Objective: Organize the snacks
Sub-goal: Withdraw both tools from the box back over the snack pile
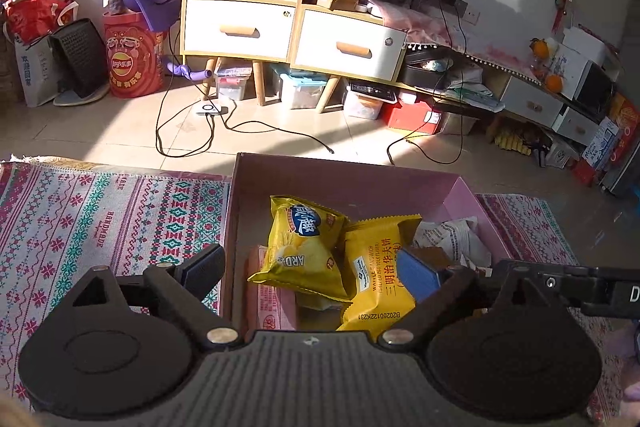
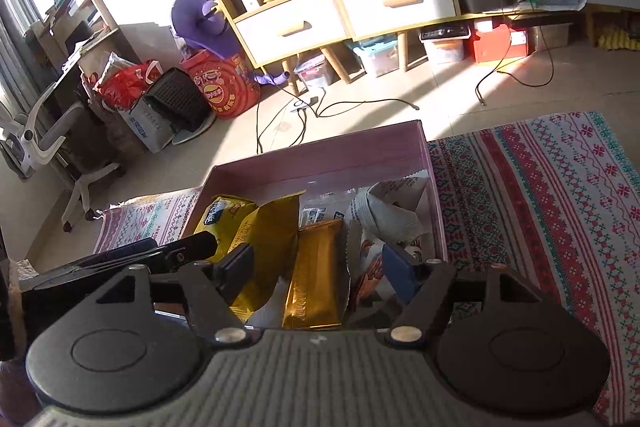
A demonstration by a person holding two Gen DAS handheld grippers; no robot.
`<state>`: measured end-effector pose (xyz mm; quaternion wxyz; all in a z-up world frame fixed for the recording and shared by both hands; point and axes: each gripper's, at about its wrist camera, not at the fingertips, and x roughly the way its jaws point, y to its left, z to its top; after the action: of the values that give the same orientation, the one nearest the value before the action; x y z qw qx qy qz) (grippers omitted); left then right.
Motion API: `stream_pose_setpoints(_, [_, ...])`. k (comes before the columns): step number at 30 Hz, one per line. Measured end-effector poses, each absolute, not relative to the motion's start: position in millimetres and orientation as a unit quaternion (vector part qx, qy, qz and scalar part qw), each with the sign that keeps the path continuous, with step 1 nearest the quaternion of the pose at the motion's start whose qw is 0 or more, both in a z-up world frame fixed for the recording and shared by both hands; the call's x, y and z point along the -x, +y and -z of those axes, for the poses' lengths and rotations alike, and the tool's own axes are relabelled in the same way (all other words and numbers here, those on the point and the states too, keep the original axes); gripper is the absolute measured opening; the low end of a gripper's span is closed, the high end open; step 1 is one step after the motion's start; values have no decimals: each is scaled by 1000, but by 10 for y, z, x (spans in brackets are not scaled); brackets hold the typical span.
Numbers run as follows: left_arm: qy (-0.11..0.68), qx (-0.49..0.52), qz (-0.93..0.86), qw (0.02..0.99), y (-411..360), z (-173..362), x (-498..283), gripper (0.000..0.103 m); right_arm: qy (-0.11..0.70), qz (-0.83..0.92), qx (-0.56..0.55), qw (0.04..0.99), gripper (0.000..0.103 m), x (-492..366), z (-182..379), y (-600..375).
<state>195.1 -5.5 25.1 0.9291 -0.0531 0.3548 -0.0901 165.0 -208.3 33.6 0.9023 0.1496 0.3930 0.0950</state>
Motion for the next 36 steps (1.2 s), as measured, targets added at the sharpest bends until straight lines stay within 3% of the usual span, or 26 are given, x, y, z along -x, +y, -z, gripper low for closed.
stream_pose_setpoints(16, [383, 3, 66, 921, 151, -401, -1317, 103, 406, -99, -92, 904, 90, -1084, -483, -2155])
stream_pose_setpoints(36, [413, -21, 61, 909, 458, -57, -726, 103, 403, -81, -41, 911, 94, -631, -191, -2105])
